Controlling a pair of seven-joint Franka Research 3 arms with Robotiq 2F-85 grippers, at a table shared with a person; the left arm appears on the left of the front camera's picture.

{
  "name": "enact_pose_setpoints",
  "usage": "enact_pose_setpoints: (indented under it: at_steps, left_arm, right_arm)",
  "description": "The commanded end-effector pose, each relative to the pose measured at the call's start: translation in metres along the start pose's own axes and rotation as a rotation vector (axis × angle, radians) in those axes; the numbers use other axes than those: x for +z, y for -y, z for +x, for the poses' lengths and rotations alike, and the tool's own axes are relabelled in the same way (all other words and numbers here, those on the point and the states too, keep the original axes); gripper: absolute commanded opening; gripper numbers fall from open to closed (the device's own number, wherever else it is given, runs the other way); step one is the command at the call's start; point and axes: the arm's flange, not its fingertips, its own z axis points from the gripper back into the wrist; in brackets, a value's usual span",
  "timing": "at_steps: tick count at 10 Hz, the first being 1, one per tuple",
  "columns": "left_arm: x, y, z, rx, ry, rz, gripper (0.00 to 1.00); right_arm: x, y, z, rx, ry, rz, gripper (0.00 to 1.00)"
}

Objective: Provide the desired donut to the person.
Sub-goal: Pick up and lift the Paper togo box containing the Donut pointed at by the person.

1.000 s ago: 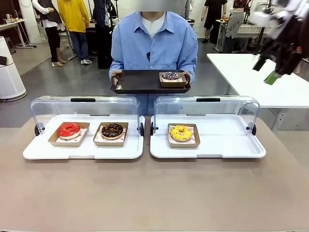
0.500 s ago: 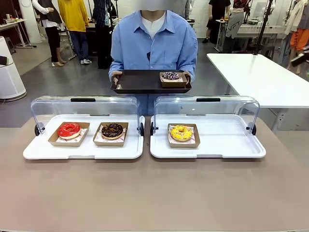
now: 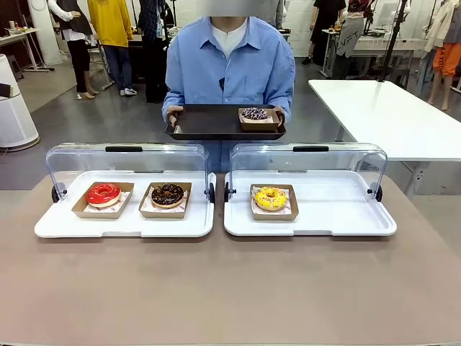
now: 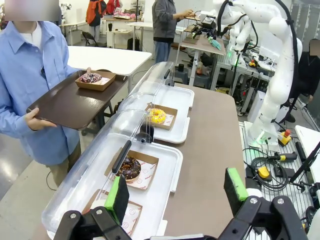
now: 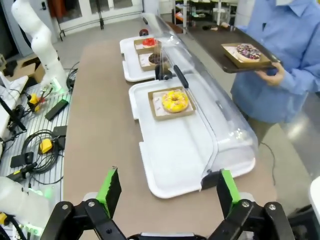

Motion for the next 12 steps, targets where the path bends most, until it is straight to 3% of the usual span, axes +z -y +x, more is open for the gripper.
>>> enact_pose_setpoints:
  at_steps: [1,12]
  left_arm:
    - [0.002,0.001,0.001,-0.006,0.009,0.0,1.0]
    - [0.002,0.001,0.001,-0.006,0.009,0.0,1.0]
  right_arm:
    - [-0.002,-0.004,-0.008,-0.017,0.01,-0.024,1.0]
    - [0.003,-0.003,-0.013,-0.026,-0.005,-0.028,1.0]
